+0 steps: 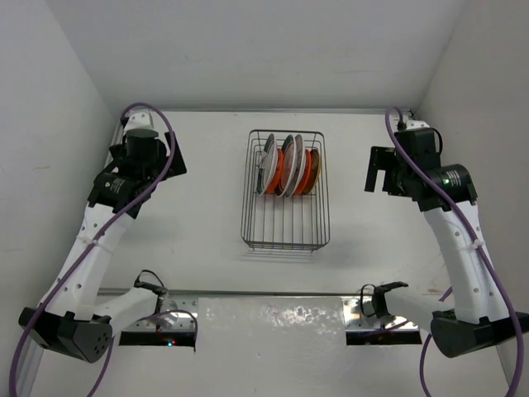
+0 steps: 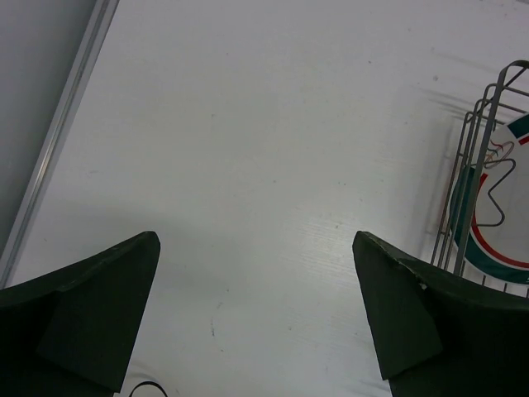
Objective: Unload the plates from the dish rack
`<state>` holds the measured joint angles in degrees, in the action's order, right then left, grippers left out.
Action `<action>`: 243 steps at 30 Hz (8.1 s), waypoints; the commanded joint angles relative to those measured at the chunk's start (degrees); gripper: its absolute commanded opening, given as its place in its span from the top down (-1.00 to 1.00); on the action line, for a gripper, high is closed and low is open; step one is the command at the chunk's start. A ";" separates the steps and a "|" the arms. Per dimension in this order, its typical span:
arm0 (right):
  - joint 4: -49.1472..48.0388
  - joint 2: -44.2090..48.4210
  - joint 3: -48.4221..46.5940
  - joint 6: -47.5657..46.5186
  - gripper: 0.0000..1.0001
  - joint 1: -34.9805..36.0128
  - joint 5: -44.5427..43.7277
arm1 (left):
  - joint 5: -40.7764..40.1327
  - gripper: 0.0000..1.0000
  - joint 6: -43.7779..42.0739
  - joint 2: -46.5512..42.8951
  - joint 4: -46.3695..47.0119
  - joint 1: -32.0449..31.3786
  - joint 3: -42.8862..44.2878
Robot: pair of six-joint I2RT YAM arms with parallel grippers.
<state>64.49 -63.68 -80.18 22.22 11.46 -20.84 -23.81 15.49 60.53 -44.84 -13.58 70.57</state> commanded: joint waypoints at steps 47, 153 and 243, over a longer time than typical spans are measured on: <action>-8.50 -53.83 -39.52 4.59 0.18 21.32 -15.63 | 4.56 -1.00 -0.02 0.99 3.27 -0.48 -2.98; -0.59 -52.26 -52.10 -2.96 1.00 19.21 -16.13 | 37.86 -1.00 16.33 11.02 28.20 17.73 -2.35; -3.84 -42.53 -50.26 6.61 1.00 27.47 -21.35 | 61.50 -1.00 18.35 8.10 40.76 17.29 -12.38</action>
<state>63.48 -117.54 -130.13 27.35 38.52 -37.76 26.65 34.63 68.07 -14.55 6.39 58.11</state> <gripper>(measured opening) 0.021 0.999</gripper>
